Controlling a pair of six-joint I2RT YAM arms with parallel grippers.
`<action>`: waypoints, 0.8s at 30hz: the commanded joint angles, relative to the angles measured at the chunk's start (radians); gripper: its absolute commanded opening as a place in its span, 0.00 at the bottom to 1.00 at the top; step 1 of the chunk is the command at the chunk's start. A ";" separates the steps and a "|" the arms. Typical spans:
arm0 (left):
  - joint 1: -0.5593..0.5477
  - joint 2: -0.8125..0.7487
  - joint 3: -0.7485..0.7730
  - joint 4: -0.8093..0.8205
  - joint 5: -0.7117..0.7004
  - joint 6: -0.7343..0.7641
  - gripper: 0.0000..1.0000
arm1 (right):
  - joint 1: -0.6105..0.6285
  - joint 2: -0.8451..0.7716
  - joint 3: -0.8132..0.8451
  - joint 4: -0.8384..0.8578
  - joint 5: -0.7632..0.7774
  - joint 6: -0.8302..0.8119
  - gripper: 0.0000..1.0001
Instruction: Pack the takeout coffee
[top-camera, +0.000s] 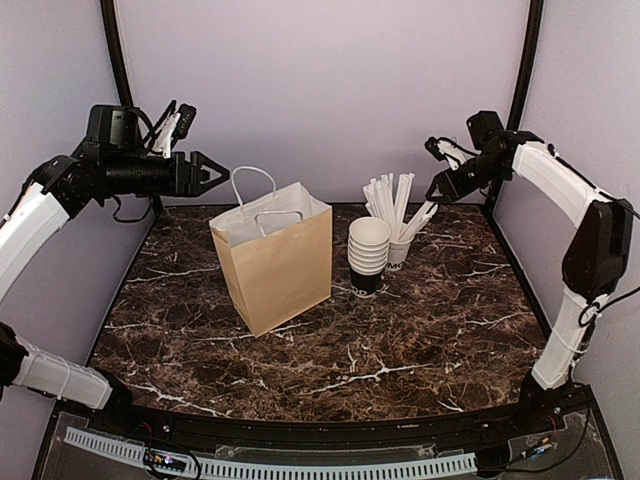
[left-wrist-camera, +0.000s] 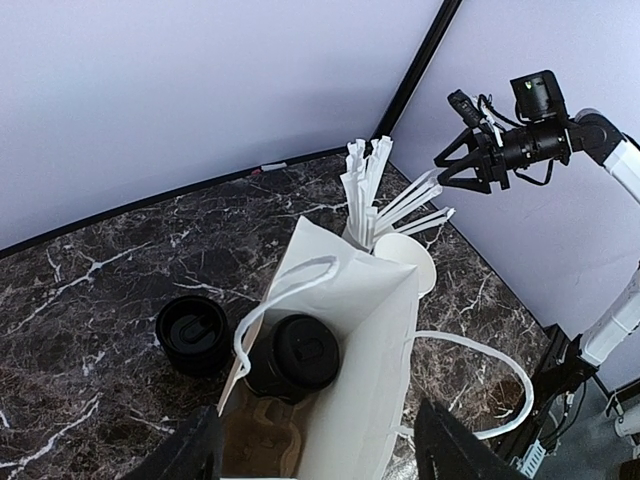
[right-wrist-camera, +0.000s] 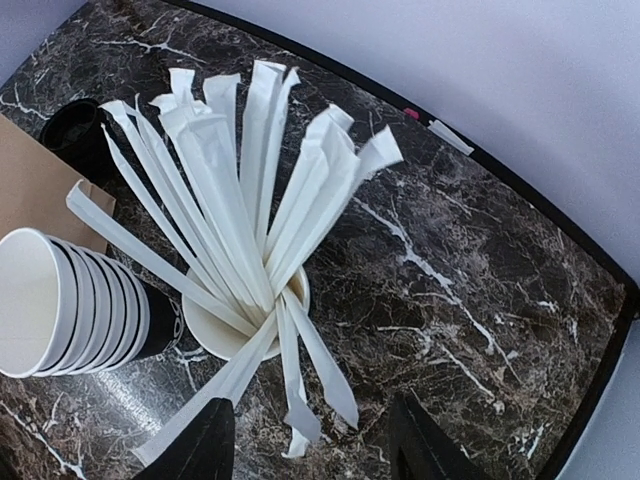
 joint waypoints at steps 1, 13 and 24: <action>0.006 -0.034 -0.014 -0.024 -0.014 0.001 0.69 | -0.027 -0.126 -0.121 0.062 -0.021 0.050 0.57; 0.006 -0.014 -0.006 -0.049 -0.001 0.012 0.68 | -0.037 -0.102 -0.191 0.079 -0.061 0.086 0.46; 0.006 -0.049 -0.023 -0.066 -0.031 0.016 0.68 | -0.039 -0.026 -0.160 0.104 -0.067 0.125 0.27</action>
